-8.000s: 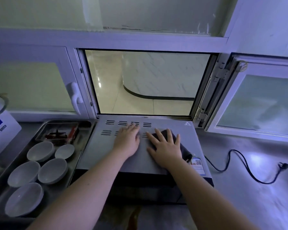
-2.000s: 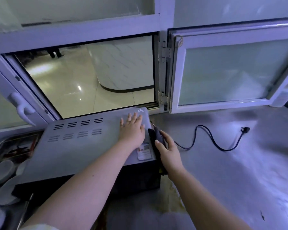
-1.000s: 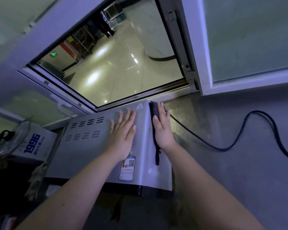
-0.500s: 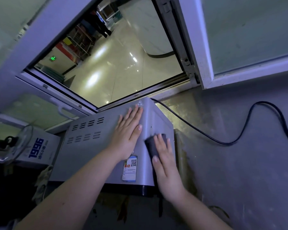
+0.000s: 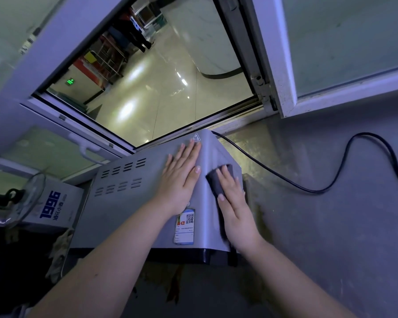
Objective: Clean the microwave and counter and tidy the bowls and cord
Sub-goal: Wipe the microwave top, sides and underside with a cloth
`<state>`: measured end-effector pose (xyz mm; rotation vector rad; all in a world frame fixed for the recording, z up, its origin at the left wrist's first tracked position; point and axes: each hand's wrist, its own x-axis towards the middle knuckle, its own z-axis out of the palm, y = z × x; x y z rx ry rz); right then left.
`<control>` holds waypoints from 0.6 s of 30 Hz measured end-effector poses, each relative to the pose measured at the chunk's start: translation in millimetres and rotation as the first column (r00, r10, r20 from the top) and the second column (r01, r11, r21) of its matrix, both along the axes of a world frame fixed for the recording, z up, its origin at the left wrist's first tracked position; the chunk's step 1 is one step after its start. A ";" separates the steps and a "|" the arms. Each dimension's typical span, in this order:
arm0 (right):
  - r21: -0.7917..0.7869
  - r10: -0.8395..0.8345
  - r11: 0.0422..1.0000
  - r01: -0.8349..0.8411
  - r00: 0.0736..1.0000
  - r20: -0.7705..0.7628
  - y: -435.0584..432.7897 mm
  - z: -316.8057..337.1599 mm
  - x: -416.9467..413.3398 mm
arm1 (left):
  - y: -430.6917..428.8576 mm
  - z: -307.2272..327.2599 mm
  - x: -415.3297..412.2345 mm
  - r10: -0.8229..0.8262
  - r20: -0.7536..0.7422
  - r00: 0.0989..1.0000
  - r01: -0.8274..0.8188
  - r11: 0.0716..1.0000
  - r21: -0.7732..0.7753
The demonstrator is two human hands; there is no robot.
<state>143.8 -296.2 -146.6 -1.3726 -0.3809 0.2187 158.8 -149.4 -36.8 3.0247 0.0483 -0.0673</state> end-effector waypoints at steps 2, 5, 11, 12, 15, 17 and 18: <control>0.014 0.033 0.999 -0.033 0.999 -0.001 -11.5 1.4 -30.6 | 0.2 -0.5 -0.6 0.001 0.005 1.000 -0.001 1.000 0.005; 0.041 0.058 0.997 -0.058 0.998 0.018 -20.4 1.6 -61.5 | 0.4 -0.6 -0.6 0.001 0.010 1.000 -0.001 1.000 0.007; 0.002 -0.036 0.999 0.036 0.993 0.114 12.4 10.7 22.0 | 2.1 -2.8 1.1 0.009 0.025 1.000 -0.008 1.000 -0.011; -0.006 -0.053 0.999 0.054 0.990 0.127 20.7 10.8 45.3 | 2.2 -2.6 1.4 0.012 0.023 1.000 -0.012 1.000 -0.017; -0.027 -0.040 0.999 0.041 0.999 0.026 39.3 6.5 96.5 | 1.3 -1.1 1.0 0.018 0.017 1.000 -0.018 1.000 -0.020; -0.003 -0.014 1.000 0.014 0.999 -0.051 41.4 4.8 105.9 | 0.6 -0.5 0.7 0.014 0.017 1.000 -0.014 1.000 -0.011; 0.008 -0.005 1.000 0.006 0.998 -0.065 38.8 7.7 102.7 | 0.4 -0.5 0.6 0.014 0.017 1.000 -0.014 1.000 -0.008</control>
